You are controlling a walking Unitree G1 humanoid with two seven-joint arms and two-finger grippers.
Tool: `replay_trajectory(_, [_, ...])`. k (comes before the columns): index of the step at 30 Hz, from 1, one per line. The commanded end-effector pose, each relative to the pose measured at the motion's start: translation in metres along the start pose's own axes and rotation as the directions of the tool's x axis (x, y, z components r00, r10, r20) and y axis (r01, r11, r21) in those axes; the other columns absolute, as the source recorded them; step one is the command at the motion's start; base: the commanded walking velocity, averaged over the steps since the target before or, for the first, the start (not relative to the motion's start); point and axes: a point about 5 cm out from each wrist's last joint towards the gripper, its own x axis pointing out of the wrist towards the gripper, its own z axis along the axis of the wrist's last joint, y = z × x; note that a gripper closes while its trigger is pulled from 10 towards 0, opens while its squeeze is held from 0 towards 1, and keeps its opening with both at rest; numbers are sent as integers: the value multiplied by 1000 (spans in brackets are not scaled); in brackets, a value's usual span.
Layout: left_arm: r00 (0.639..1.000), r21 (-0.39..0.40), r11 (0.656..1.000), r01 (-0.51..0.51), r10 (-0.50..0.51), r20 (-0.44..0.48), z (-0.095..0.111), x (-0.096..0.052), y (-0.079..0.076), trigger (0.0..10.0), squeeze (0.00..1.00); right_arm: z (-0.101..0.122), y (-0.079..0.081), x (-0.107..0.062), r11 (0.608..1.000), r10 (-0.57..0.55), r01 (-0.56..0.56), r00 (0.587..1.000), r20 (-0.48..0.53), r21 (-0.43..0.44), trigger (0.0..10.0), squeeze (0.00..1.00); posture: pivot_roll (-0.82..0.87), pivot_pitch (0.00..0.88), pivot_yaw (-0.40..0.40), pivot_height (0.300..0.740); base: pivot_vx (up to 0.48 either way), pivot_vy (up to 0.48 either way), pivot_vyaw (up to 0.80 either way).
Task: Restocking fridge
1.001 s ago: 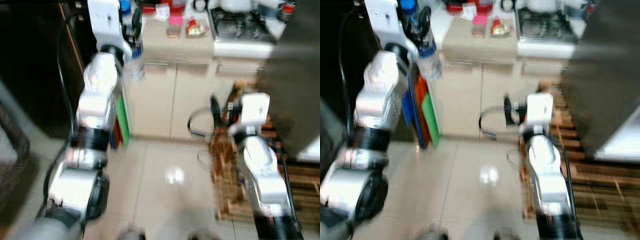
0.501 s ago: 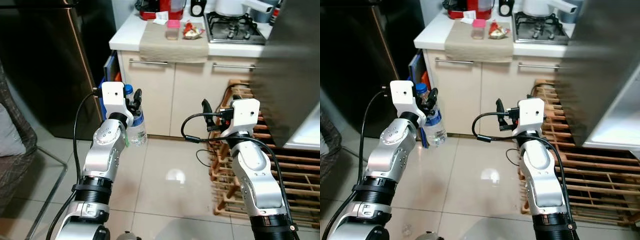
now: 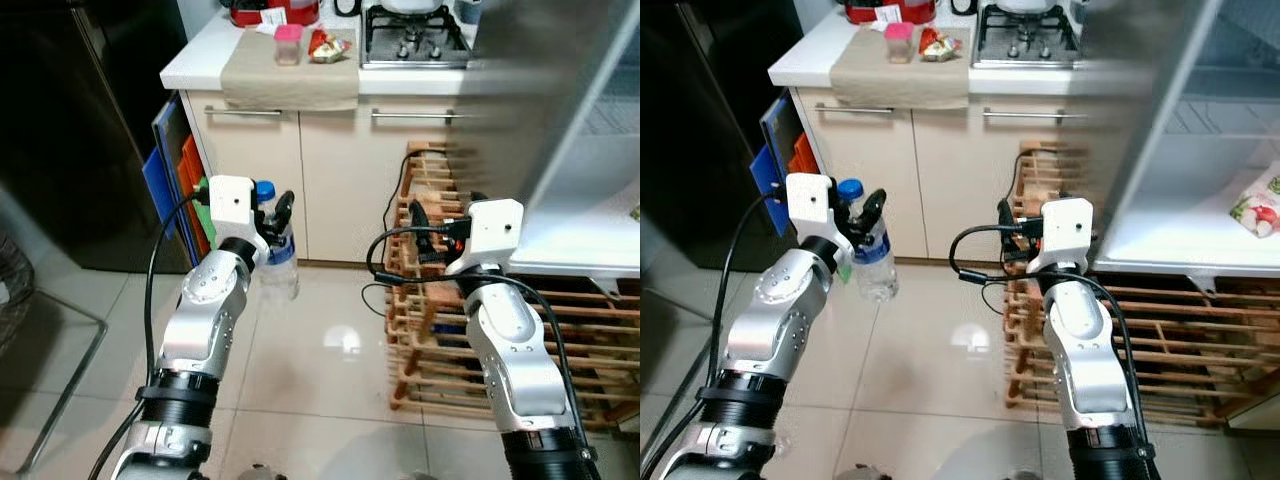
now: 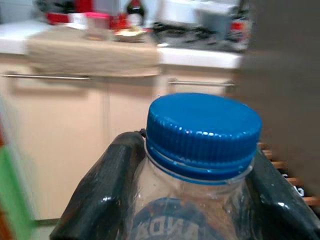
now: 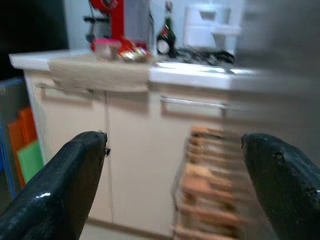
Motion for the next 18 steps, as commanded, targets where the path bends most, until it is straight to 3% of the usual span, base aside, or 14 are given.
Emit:
replay_trajectory(1, [998,18,999,43,-44,54,15,4,-6,10000,0,6,-1,2,1000,-4,4,999,35,-7,10000,306,-42,0,70,740,0,-465,0])
replay_trajectory(4, [992,73,997,24,-32,118,29,7,0,10000,0,7,-2,4,1000,-9,9,999,45,-12,10000,302,-43,0,75,740,0,-469,0])
replay_trajectory(11, [993,67,997,27,-34,111,34,15,4,10000,0,6,-9,3,998,-49,50,998,49,-27,10000,306,-46,0,79,740,0,-460,0])
replay_trajectory(18, [994,46,999,27,-32,107,32,18,4,10000,0,2,-31,-7,983,-175,177,984,41,-50,10000,314,-59,0,83,740,0,0,0])
